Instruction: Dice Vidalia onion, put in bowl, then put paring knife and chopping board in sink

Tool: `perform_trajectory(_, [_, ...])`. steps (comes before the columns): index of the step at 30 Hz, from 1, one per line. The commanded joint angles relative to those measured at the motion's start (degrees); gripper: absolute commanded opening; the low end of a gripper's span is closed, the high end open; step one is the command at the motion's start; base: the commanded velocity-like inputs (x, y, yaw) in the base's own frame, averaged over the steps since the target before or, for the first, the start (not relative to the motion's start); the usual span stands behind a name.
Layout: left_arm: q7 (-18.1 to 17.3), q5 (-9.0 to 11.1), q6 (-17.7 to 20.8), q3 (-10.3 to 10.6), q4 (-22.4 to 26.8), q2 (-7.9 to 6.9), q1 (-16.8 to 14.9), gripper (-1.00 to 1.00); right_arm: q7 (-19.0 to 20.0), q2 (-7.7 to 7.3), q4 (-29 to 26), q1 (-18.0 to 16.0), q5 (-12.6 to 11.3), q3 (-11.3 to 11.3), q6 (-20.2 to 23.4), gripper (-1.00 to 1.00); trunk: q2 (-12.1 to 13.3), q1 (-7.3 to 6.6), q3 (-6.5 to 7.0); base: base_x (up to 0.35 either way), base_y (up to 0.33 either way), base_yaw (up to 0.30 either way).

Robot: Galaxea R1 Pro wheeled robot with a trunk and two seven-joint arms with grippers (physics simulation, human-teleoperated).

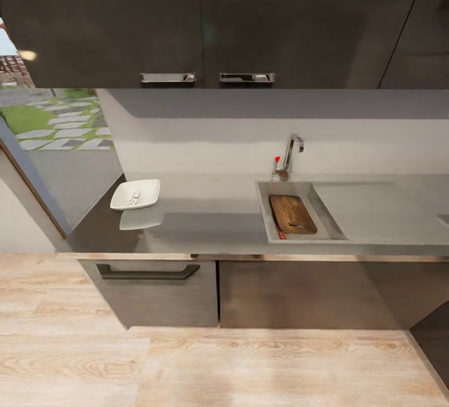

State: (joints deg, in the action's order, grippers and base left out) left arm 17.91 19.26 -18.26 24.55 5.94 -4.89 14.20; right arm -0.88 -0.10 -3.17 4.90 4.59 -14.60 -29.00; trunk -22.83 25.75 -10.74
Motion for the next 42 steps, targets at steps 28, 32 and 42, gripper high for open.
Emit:
perform_trajectory(28, [0.28,0.43,-0.02,0.50,0.17,-0.03,0.05,1.00,-0.09,0.01,-0.08,0.02,0.49,-0.34,-0.09,1.00,-0.09,0.04,2.46,0.000,0.000,0.000])
perform_trajectory(32, [0.28,0.43,-0.02,0.50,0.16,-0.04,0.04,1.00,-0.09,0.01,-0.08,0.02,0.49,-0.34,-0.09,1.00,-0.09,0.04,2.83,0.000,0.000,0.000])
perform_trajectory(42, [0.28,0.43,-0.02,0.50,0.18,-0.03,0.04,1.00,-0.09,0.01,-0.08,0.02,0.51,-0.34,-0.09,1.00,-0.09,0.04,3.73,0.000,0.000,0.000])
